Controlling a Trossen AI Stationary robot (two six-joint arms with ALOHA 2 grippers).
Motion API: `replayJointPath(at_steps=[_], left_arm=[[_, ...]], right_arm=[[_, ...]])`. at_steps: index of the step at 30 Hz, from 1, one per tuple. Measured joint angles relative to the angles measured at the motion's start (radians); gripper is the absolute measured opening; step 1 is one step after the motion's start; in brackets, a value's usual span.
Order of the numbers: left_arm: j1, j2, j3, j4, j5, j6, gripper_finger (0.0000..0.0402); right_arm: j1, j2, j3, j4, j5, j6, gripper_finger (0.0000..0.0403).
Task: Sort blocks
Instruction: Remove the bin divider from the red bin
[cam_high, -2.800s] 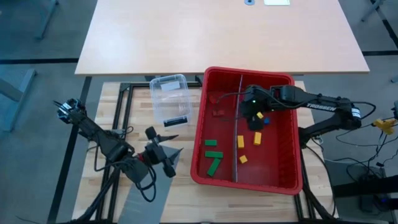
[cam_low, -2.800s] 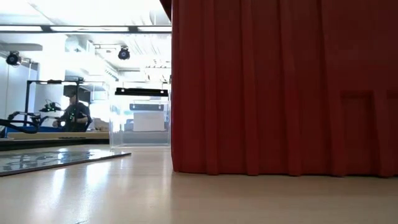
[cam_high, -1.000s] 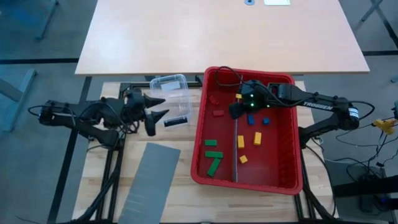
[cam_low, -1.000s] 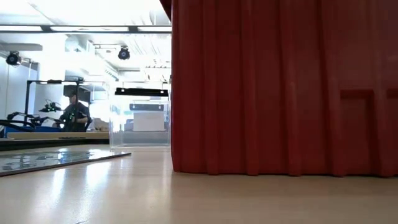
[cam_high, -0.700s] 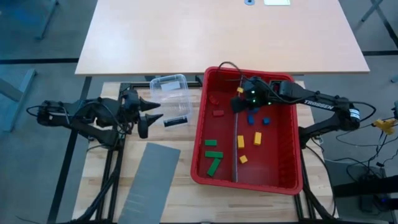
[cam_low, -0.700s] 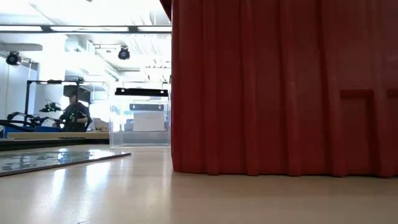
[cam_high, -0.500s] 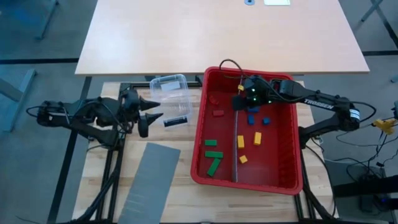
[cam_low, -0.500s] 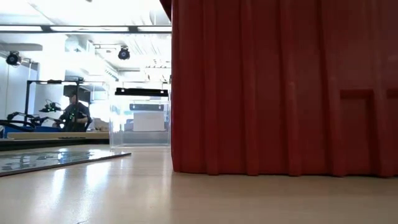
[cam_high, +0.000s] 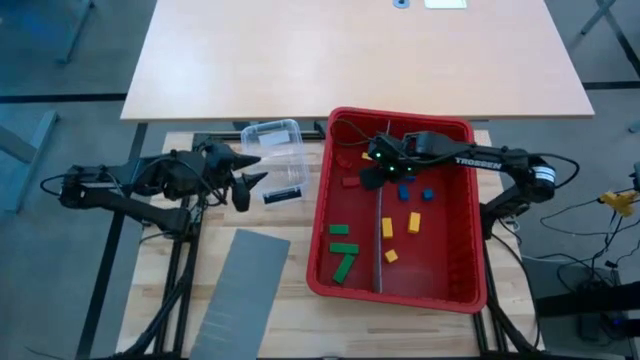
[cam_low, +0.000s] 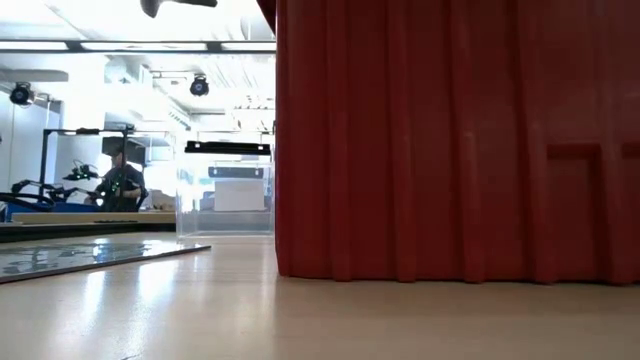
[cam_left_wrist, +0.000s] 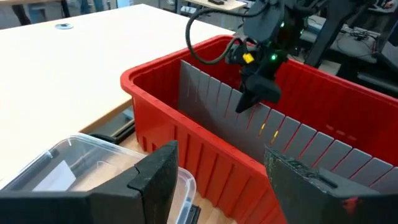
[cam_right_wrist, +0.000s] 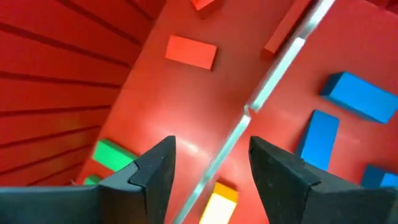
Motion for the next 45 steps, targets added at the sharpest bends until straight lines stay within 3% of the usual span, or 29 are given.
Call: replayJointPath(at_steps=[4, 9, 18, 32, 35, 40, 45], left_arm=[[0.001, 0.0, 0.0, 0.0, 0.0, 0.0, 0.0205], [0.001, 0.0, 0.0, 0.0, 0.001, 0.0, 0.02], [0.001, 0.0, 0.0, 0.0, 0.023, 0.007, 0.0189], [0.0, 0.0, 0.0, 0.0, 0.024, 0.012, 0.0174], [0.003, 0.0, 0.0, 0.028, 0.09, 0.009, 0.0177], [0.032, 0.004, 0.0, 0.217, 0.327, -0.016, 0.0195], [0.082, 0.008, 0.0, 0.273, 0.372, -0.041, 0.0211]], right_arm=[[-0.003, 0.023, 0.0, 0.001, 0.001, -0.047, 0.0136], [-0.003, 0.03, 0.0, -0.005, 0.001, -0.102, 0.0017], [-0.003, -0.024, 0.047, -0.05, -0.002, -0.112, 0.0002], [0.027, -0.111, 0.381, -0.08, 0.025, -0.087, 0.0001], [0.035, -0.111, 0.444, -0.055, 0.028, -0.105, 0.0], [0.053, -0.109, 0.513, 0.021, 0.029, -0.145, 0.0002], [0.062, -0.108, 0.556, 0.06, 0.033, -0.162, 0.0001]])
